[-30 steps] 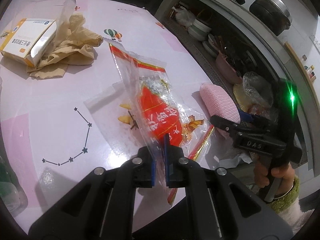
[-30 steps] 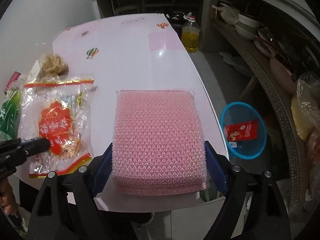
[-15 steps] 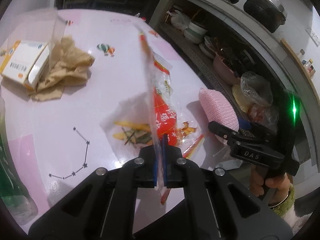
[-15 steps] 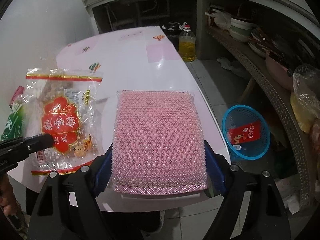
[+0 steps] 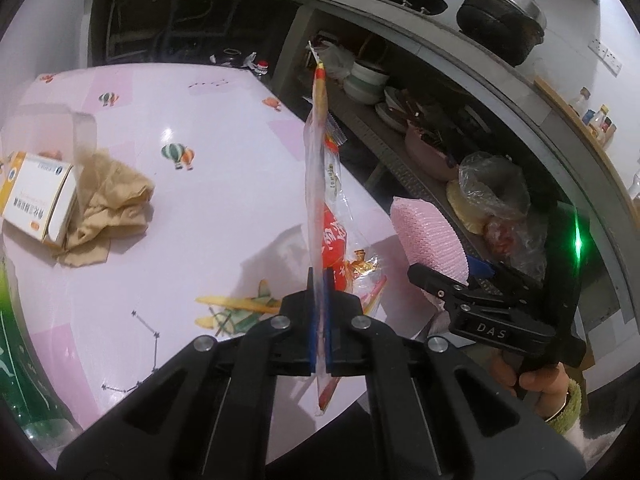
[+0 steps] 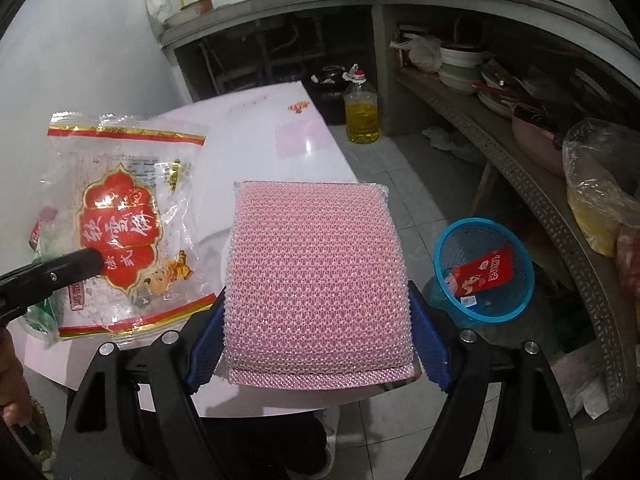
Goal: Collect trash
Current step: 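Carry the snack bag and pink sponge toward the blue basket, then open both tools over the blue basket to drop bag and sponge, then return both tools to the table toward the green bottle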
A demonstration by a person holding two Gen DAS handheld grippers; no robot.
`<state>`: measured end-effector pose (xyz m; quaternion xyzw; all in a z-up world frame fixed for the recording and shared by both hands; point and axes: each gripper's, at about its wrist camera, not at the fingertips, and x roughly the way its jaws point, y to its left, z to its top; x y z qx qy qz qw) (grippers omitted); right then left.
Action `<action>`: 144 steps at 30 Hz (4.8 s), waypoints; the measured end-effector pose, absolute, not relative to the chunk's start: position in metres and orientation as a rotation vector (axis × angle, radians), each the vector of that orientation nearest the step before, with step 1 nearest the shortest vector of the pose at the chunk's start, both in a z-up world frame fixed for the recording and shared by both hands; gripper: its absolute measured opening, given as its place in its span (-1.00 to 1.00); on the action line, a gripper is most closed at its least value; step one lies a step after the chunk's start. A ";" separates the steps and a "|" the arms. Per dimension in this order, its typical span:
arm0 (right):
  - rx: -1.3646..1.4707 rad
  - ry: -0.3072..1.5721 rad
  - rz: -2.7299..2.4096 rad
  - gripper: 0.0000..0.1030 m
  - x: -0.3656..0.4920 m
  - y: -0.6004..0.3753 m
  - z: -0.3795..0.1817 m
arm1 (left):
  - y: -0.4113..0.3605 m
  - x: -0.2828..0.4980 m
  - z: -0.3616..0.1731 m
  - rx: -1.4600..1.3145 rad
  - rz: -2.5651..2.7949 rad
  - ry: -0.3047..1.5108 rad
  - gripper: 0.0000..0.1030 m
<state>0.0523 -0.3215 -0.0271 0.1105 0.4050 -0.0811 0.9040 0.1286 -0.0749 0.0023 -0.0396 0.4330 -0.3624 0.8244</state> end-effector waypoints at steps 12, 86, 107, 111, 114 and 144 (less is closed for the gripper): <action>0.391 0.751 -0.233 0.53 0.021 -0.367 -0.016 | -0.121 0.126 0.020 -0.038 -0.833 0.886 -0.98; 0.807 0.737 -0.602 0.69 -0.045 -0.521 -0.166 | -0.317 0.162 0.011 0.138 -0.976 0.905 0.64; 0.127 0.723 -0.612 0.87 -0.014 -0.367 0.001 | -0.101 0.103 0.012 -0.095 -0.779 0.846 0.83; 0.054 0.721 -0.523 0.87 0.000 -0.337 0.011 | -0.069 0.098 0.004 -0.155 -0.745 0.871 0.83; 0.070 0.708 -0.425 0.87 0.009 -0.321 0.017 | -0.050 0.095 -0.001 -0.206 -0.730 0.874 0.83; 0.252 0.789 0.251 0.80 0.139 -0.191 0.010 | 0.130 0.105 0.010 -0.168 -0.324 0.663 0.83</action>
